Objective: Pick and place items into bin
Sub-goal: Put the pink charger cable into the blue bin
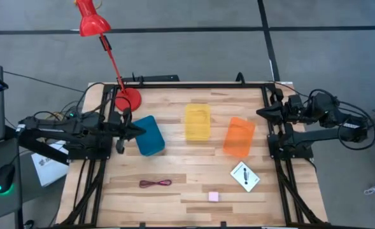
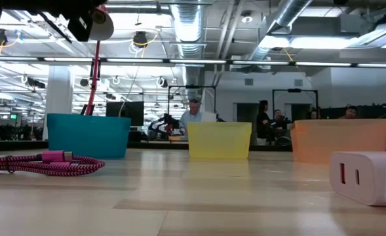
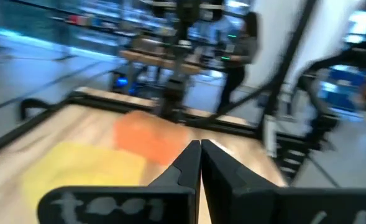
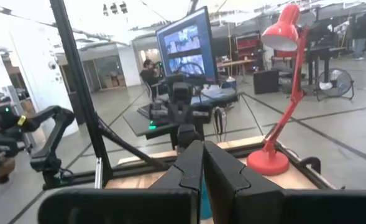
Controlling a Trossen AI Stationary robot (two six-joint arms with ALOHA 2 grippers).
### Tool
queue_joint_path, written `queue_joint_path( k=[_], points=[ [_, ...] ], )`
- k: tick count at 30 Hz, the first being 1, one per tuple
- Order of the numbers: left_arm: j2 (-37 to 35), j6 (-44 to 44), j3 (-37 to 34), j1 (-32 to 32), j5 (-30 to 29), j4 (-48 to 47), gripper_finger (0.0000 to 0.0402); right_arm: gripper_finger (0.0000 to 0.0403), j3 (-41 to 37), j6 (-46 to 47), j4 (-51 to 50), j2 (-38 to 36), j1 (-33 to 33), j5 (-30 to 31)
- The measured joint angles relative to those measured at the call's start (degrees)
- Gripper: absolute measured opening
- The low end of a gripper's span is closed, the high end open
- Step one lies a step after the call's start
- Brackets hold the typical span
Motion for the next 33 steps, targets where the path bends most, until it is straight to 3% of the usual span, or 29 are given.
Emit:
queue_joint_path(
  k=[6,9,12,15,22,26,33],
  points=[
    [1.36,2.10,-0.02,0.03,-6.79,4.23,0.0000,0.0009,0.02,-6.73,0.19,2.50,1.07,-0.32],
    [1.30,5.76,0.00,0.07,-2.71,10.44,0.0000,0.0010,0.00,-9.90,0.02,5.47,2.62,-0.32],
    [1.34,3.44,0.51,-0.01,3.23,13.59,0.0000,0.0017,0.00,-11.56,0.01,8.98,4.37,-0.28],
    [1.30,2.33,2.44,0.03,3.16,12.89,0.0000,0.0033,0.00,-12.14,0.69,12.68,6.39,-0.28],
    [3.53,10.00,9.47,-2.48,2.92,-1.73,0.0000,0.0082,-0.05,-13.20,7.00,20.56,11.42,-0.22],
    [7.26,16.17,15.01,-5.53,-1.06,-7.76,0.0000,0.0102,-0.04,-13.18,10.69,22.60,13.90,-0.18],
    [16.88,19.33,25.56,-10.01,-6.35,-19.94,0.0006,0.0116,-0.04,-13.18,13.49,24.30,15.94,-0.13]
  ],
)
